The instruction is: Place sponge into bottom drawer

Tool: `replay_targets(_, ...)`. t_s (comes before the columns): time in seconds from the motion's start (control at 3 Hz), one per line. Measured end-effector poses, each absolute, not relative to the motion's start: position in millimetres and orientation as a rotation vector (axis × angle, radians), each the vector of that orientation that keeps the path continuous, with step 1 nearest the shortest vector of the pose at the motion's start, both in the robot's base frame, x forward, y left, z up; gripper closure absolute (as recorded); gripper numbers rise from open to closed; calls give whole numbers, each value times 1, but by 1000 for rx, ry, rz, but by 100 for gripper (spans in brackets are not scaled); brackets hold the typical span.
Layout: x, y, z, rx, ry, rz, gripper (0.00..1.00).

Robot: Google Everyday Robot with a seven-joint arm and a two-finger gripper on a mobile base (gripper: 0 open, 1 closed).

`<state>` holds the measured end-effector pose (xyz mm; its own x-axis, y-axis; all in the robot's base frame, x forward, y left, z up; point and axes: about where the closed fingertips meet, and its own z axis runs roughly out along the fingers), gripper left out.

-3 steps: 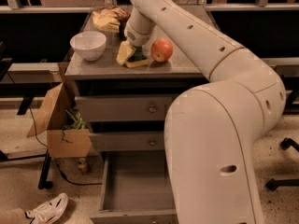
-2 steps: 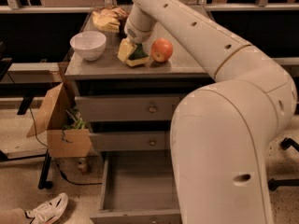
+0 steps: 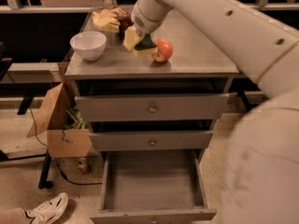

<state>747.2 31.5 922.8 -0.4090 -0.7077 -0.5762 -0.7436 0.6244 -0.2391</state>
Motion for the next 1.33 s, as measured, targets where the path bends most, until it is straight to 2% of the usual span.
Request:
replay_targets(0.67, 643, -2, 938, -1116, 2114, 208, 100)
replay_targets(1.0, 602, -12, 893, -1139, 2093, 366, 100)
replay_targets(1.33, 574, -3, 824, -1085, 2188, 662, 100)
